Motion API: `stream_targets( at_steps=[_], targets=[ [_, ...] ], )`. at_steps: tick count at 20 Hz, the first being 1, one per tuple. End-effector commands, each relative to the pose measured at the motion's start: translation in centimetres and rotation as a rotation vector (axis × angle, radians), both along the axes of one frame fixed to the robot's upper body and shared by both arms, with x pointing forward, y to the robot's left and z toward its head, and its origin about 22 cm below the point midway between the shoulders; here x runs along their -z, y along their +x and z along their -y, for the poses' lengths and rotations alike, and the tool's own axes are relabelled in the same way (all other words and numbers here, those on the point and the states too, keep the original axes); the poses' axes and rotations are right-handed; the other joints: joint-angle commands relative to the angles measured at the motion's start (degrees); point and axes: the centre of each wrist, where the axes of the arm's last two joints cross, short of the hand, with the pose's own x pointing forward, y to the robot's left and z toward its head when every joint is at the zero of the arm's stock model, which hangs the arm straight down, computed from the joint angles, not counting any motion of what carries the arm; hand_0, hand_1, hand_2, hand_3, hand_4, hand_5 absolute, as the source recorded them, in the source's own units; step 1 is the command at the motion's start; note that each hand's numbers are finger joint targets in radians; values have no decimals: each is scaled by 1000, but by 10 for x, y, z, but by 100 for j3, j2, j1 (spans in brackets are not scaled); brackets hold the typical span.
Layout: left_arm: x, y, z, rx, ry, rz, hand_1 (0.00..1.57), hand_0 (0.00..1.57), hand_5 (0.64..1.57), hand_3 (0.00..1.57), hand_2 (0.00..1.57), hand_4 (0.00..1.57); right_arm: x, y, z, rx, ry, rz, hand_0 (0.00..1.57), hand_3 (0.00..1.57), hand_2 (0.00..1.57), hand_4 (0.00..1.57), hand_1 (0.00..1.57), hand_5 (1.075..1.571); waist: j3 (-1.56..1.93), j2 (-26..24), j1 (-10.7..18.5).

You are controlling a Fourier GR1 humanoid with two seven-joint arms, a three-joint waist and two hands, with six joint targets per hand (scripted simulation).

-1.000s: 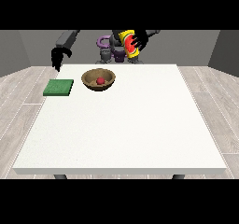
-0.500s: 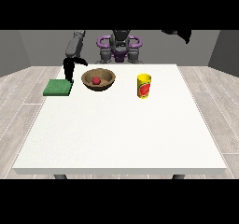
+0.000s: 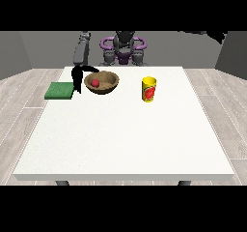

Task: Pick the cup and pour the ball into the bowl, then pick the bowl and place it on the pad

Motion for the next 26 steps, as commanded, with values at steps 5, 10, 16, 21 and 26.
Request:
stream_targets(
  at_steps=[5, 10, 16, 21, 26],
  targets=[
    [-15, -19, -48, -16, -5, 0, 0, 0, 1503, 0, 0, 245, 28, 16, -30, -22, -23, -21, 0, 0, 0, 0, 0, 1570, 5, 35, -143],
    [-33, -23, -46, -20, 0, 18, 0, 0, 1494, 0, 0, 224, 34, 23, -40, -22, 21, -22, 0, 0, 0, 0, 0, 1569, 9, 52, -55],
    [-48, -26, -58, -20, -17, 88, 0, 0, 1515, 0, 0, 253, 55, 1, -46, 61, -14, -193, 1571, 1507, 1571, 791, 1571, 1427, 4, 409, 41],
    [-50, -30, -71, -24, -29, 105, 0, 0, 1564, 0, 0, 545, 46, 0, -26, 130, -73, -193, 1571, 1571, 1571, 1089, 1571, 1471, -5, 569, 175],
    [-40, -35, -81, -23, -15, 66, 0, 0, 1570, 0, 0, 683, 25, 6, 4, 173, -87, -246, 1571, 1571, 1571, 1071, 1571, 1487, -8, 248, 184]
  ],
)
